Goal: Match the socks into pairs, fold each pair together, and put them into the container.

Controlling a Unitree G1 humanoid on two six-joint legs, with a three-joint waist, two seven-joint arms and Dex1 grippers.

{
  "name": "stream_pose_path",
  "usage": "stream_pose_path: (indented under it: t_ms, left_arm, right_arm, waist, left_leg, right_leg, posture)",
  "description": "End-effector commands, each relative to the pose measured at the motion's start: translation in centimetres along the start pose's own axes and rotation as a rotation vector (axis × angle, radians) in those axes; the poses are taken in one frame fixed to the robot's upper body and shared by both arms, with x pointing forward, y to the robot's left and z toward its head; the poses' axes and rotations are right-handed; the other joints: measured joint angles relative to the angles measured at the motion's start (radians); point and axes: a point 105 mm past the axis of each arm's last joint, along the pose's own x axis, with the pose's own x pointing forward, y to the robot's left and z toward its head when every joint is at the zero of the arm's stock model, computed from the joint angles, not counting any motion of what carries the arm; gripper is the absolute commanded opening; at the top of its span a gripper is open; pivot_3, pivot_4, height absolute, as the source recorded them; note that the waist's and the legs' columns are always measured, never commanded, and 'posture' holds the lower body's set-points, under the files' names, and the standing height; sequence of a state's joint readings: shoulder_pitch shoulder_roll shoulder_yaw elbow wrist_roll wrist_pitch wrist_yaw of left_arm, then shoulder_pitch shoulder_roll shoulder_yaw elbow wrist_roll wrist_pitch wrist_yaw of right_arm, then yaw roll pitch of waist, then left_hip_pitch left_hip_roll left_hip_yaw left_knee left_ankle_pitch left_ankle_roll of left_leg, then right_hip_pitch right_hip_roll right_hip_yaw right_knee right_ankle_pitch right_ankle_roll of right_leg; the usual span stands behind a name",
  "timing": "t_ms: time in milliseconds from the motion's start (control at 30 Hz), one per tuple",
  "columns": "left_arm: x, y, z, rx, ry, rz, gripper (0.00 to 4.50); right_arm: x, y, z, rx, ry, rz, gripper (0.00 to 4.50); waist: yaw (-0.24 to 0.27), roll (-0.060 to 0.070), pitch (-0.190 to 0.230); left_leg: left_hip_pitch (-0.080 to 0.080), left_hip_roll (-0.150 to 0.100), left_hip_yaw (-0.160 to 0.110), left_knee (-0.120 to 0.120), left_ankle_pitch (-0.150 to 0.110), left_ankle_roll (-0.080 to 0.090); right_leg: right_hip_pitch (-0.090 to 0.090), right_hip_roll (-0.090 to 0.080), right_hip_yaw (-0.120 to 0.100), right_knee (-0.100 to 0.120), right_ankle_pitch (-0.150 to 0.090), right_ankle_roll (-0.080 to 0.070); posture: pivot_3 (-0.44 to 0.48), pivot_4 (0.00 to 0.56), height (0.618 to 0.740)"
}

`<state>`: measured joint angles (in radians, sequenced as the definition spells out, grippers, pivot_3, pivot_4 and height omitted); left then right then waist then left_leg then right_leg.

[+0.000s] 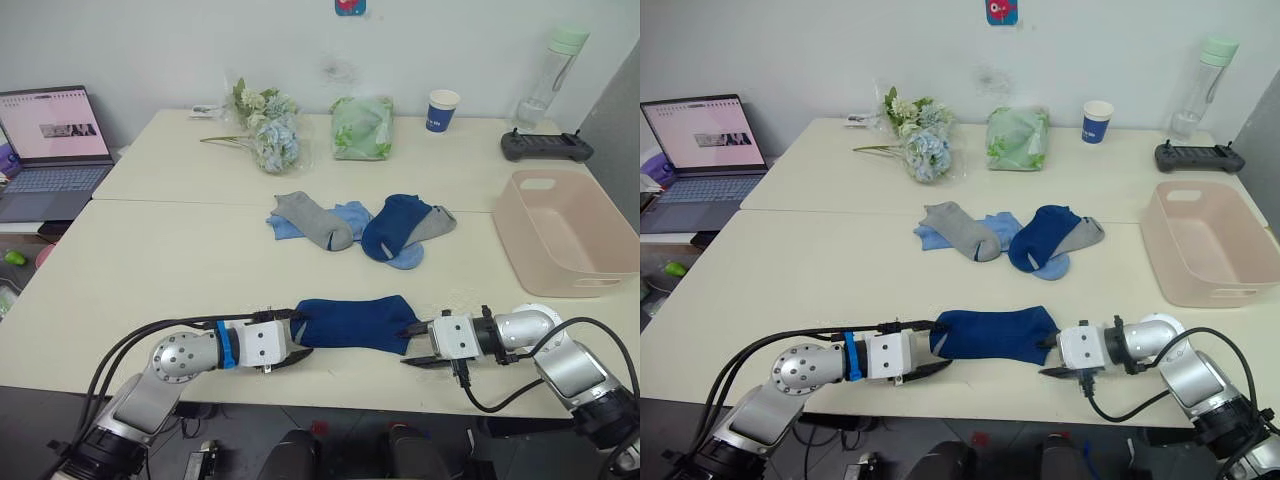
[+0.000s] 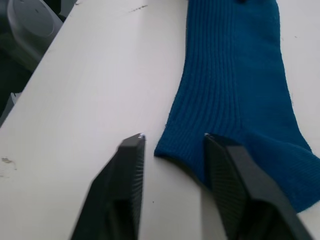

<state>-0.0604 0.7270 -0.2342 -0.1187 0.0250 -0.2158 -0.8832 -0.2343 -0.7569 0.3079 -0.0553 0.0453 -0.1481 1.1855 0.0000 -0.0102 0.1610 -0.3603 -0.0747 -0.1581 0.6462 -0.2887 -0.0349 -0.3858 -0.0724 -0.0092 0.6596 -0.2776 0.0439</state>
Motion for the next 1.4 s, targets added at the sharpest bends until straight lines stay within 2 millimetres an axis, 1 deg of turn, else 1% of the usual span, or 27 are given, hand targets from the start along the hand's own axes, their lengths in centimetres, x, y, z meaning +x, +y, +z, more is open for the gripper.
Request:
stream_pose_path:
  t_ms: [33, 67, 100, 133, 200, 233, 300, 367, 433, 467, 533, 600, 700, 733, 800, 867, 900, 967, 1000, 1033, 1067, 1100, 1133, 1233, 1333, 1400]
  left_arm:
    - [0.1, -0.4, -1.2, -0.006, 0.057, -0.021, 1.87]
    - [0.1, -0.4, -1.2, -0.009, 0.057, -0.022, 1.58]
    - [0.1, -0.3, -1.3, -0.019, 0.055, -0.022, 1.17]
    - [0.1, -0.3, -1.3, -0.035, 0.049, -0.017, 0.89]
    - [0.1, -0.2, -1.3, -0.053, 0.041, -0.010, 0.18]
    - [0.0, -0.3, -1.3, -0.050, 0.042, -0.013, 0.02]
    - [-0.1, -0.4, -1.0, -0.070, 0.022, -0.016, 0.02]
    - [-0.2, -0.2, -0.1, -0.117, -0.022, -0.003, 0.02]
    - [-0.7, 0.0, 1.3, -0.149, -0.072, -0.009, 0.02]
    - [-1.3, -0.2, 2.1, -0.179, -0.090, -0.040, 0.02]
    - [-2.6, -0.6, 3.9, -0.298, -0.132, -0.100, 0.02]
    - [-3.7, -1.2, 5.3, -0.424, -0.150, -0.169, 0.02]
    - [-5.1, -2.5, 6.8, -0.574, -0.139, -0.295, 0.02]
    - [-5.3, -2.6, 6.9, -0.640, -0.136, -0.319, 0.02]
    - [-5.2, -2.6, 6.4, -0.697, -0.103, -0.330, 0.02]
    - [-4.8, -2.7, 5.5, -0.691, -0.055, -0.327, 0.02]
    - [-4.5, -2.5, 4.9, -0.693, -0.040, -0.314, 0.02]
    - [-4.0, -2.2, 4.3, -0.698, -0.026, -0.300, 0.02]
    - [-3.4, -1.6, 3.8, -0.704, -0.022, -0.259, 0.02]
    - [-2.7, -0.6, 3.3, -0.691, -0.028, -0.211, 0.02]
    - [-1.9, 0.7, 2.6, -0.644, -0.019, -0.163, 0.02]
    - [-1.4, 1.6, 2.2, -0.609, -0.011, -0.135, 0.02]
    - [-1.1, 2.0, 2.0, -0.584, -0.006, -0.125, 0.02]
    - [-0.4, 4.3, 0.7, -0.496, 0.046, -0.052, 0.02]
    - [0.2, 5.2, 0.1, -0.464, 0.066, -0.035, 0.02]
    - [0.4, 5.1, -0.1, -0.461, 0.072, -0.050, 0.02]
  right_arm:
    - [-0.3, -0.8, -0.5, -0.014, 0.033, -0.038, 0.71]
    - [-0.4, -0.8, -0.6, -0.014, 0.036, -0.039, 0.40]
    - [-0.5, -0.8, -0.7, -0.010, 0.036, -0.041, 0.01]
    - [-0.7, -0.8, -0.7, 0.000, 0.029, -0.043, 0.00]
    - [-0.8, -0.9, -0.6, 0.010, 0.018, -0.046, 0.00]
    - [-0.9, -0.9, -0.3, 0.015, 0.005, -0.042, 0.00]
    - [-1.1, -0.8, 0.5, 0.044, -0.037, -0.029, 0.00]
    - [-1.3, -0.6, 1.4, 0.079, -0.067, -0.013, 0.00]
    - [-1.7, 0.0, 2.5, 0.116, -0.089, 0.041, 0.00]
    - [-2.1, 0.2, 3.3, 0.143, -0.105, 0.069, 0.00]
    - [-2.8, 0.8, 4.8, 0.212, -0.130, 0.135, 0.00]
    - [-3.5, 1.7, 5.6, 0.289, -0.124, 0.211, 0.00]
    - [-4.2, 2.7, 6.3, 0.408, -0.119, 0.290, 0.00]
    - [-4.4, 3.0, 6.6, 0.475, -0.126, 0.321, 0.00]
    - [-4.3, 2.9, 6.6, 0.535, -0.131, 0.341, 0.00]
    - [-3.9, 2.3, 6.3, 0.566, -0.131, 0.312, 0.00]
    - [-3.5, 1.7, 5.9, 0.567, -0.129, 0.276, 0.00]
    - [-3.1, 1.0, 5.4, 0.564, -0.124, 0.239, 0.00]
    - [-2.9, 0.5, 4.9, 0.571, -0.120, 0.217, 0.00]
    - [-2.5, -0.5, 4.4, 0.554, -0.112, 0.168, 0.00]
    - [-2.1, -1.7, 3.6, 0.514, -0.090, 0.117, 0.00]
    - [-1.8, -2.5, 3.1, 0.483, -0.072, 0.086, 0.00]
    - [-1.6, -2.9, 2.9, 0.460, -0.062, 0.071, 0.00]
    - [-1.2, -4.9, 2.2, 0.424, -0.049, 0.022, 0.00]
    - [-0.7, -6.2, 1.6, 0.389, -0.033, -0.016, 0.00]
    - [-0.5, -6.4, 1.3, 0.370, -0.022, -0.016, 0.00]
  waist:
    - [-0.001, 0.000, 0.000]
    - [-0.001, 0.000, 0.000]
    - [-0.001, 0.000, 0.000]
    - [-0.001, 0.000, 0.000]
    - [-0.001, 0.000, 0.000]
    - [-0.001, 0.000, 0.000]
    - [-0.001, 0.000, 0.000]
    - [-0.002, 0.000, 0.000]
    - [-0.002, 0.000, 0.000]
    - [-0.002, 0.000, 0.001]
    - [-0.006, 0.000, 0.002]
    - [-0.005, 0.000, 0.002]
    - [-0.004, 0.000, 0.003]
    - [-0.004, 0.000, 0.003]
    - [-0.004, 0.000, 0.003]
    - [-0.004, 0.000, 0.003]
    - [-0.004, 0.000, 0.003]
    - [-0.004, 0.000, 0.003]
    - [-0.003, 0.000, 0.003]
    - [-0.003, 0.000, 0.003]
    - [-0.002, -0.001, 0.003]
    - [-0.002, -0.002, 0.004]
    - [-0.002, -0.002, 0.004]
    - [-0.004, -0.003, 0.004]
    - [-0.007, -0.003, 0.004]
    - [-0.007, -0.003, 0.004]
  left_leg:
    - [0.000, 0.000, 0.000, 0.000, 0.000, 0.000]
    - [0.000, 0.000, 0.000, 0.000, 0.000, 0.000]
    - [0.000, 0.000, 0.000, 0.000, 0.000, 0.000]
    - [0.000, 0.000, 0.000, 0.000, 0.000, 0.000]
    - [0.000, 0.000, 0.000, 0.000, 0.000, 0.000]
    - [0.000, 0.000, 0.000, 0.000, 0.000, 0.000]
    - [0.000, 0.000, 0.000, 0.000, 0.000, 0.000]
    - [0.000, 0.000, 0.000, 0.000, 0.000, -0.001]
    - [-0.002, 0.001, -0.001, 0.000, 0.000, -0.001]
    - [-0.002, 0.001, -0.002, 0.000, 0.001, -0.001]
    - [-0.003, 0.001, -0.002, 0.000, 0.001, -0.001]
    - [-0.003, 0.002, -0.002, 0.000, 0.000, 0.000]
    - [-0.003, 0.003, -0.003, 0.000, -0.001, 0.001]
    - [-0.003, 0.003, -0.002, 0.000, -0.001, 0.001]
    - [-0.003, 0.002, -0.002, 0.000, -0.001, 0.001]
    - [-0.003, 0.002, -0.001, 0.000, -0.001, 0.001]
    - [-0.003, 0.002, -0.001, 0.000, -0.001, 0.001]
    - [-0.003, 0.002, -0.001, 0.000, -0.001, 0.001]
    - [-0.003, 0.002, -0.001, 0.000, -0.001, 0.001]
    - [-0.003, 0.002, -0.001, 0.000, -0.001, 0.001]
    - [-0.003, 0.001, -0.001, 0.000, 0.000, 0.001]
    - [-0.003, 0.001, -0.001, 0.001, 0.000, 0.000]
    - [-0.003, 0.000, -0.001, 0.001, 0.000, -0.001]
    - [-0.003, 0.000, 0.000, 0.001, 0.002, -0.004]
    - [-0.004, 0.001, 0.000, 0.000, 0.002, -0.004]
    - [-0.005, 0.001, -0.001, 0.000, 0.002, -0.004]
  right_leg:
    - [0.000, 0.000, 0.000, 0.000, 0.000, 0.000]
    - [0.000, 0.000, 0.000, 0.001, 0.000, 0.000]
    - [0.000, 0.000, 0.000, 0.001, 0.000, 0.000]
    - [0.000, 0.000, 0.000, 0.001, 0.000, 0.000]
    - [0.000, 0.000, 0.000, 0.001, 0.000, 0.000]
    - [0.000, 0.000, 0.000, 0.001, 0.000, 0.000]
    - [0.000, 0.000, 0.000, 0.001, 0.000, 0.000]
    - [-0.001, 0.000, 0.000, 0.001, 0.000, 0.000]
    - [-0.002, -0.001, 0.000, 0.001, 0.000, 0.000]
    - [-0.002, -0.001, 0.000, 0.001, 0.000, 0.000]
    - [-0.003, -0.001, 0.001, 0.000, 0.000, 0.000]
    - [-0.003, -0.001, 0.001, 0.000, 0.000, 0.000]
    - [-0.002, 0.000, 0.000, 0.000, 0.000, 0.000]
    - [-0.002, 0.000, 0.000, 0.000, 0.000, 0.000]
    - [-0.002, 0.000, -0.001, 0.000, 0.000, 0.000]
    - [-0.002, 0.000, -0.001, 0.000, 0.000, 0.000]
    - [-0.002, 0.000, -0.002, 0.000, 0.000, 0.000]
    - [-0.002, 0.001, -0.002, 0.000, 0.000, 0.000]
    - [-0.002, 0.001, -0.001, 0.000, 0.000, 0.000]
    - [-0.002, 0.001, -0.001, 0.000, 0.000, 0.000]
    - [-0.002, 0.000, -0.001, -0.001, 0.000, 0.000]
    - [-0.002, 0.000, -0.001, 0.000, 0.000, 0.000]
    - [-0.002, 0.000, -0.001, 0.000, 0.000, 0.000]
    - [-0.003, 0.000, -0.001, 0.000, 0.000, 0.000]
    - [-0.005, 0.000, -0.001, -0.001, 0.000, 0.000]
    - [-0.005, -0.001, -0.001, -0.001, 0.000, 0.000]
  posture:
    - [0.000, 0.150, 0.740]
    - [0.000, 0.150, 0.740]
    - [0.000, 0.150, 0.740]
    - [0.000, 0.150, 0.740]
    - [0.000, 0.150, 0.740]
    - [0.000, 0.150, 0.740]
    - [0.000, 0.150, 0.740]
    - [0.000, 0.150, 0.740]
    - [0.000, 0.150, 0.740]
    - [0.000, 0.150, 0.740]
    - [0.000, 0.150, 0.740]
    - [0.000, 0.150, 0.740]
    - [0.000, 0.150, 0.740]
    - [0.000, 0.150, 0.740]
    - [0.000, 0.150, 0.740]
    - [0.000, 0.150, 0.740]
    - [0.000, 0.150, 0.740]
    - [0.000, 0.150, 0.740]
    - [0.000, 0.150, 0.740]
    - [0.000, 0.150, 0.740]
    - [0.000, 0.150, 0.740]
    - [0.000, 0.150, 0.740]
    - [0.000, 0.150, 0.740]
    - [0.000, 0.150, 0.740]
    - [0.000, 0.150, 0.740]
    - [0.000, 0.150, 0.740]
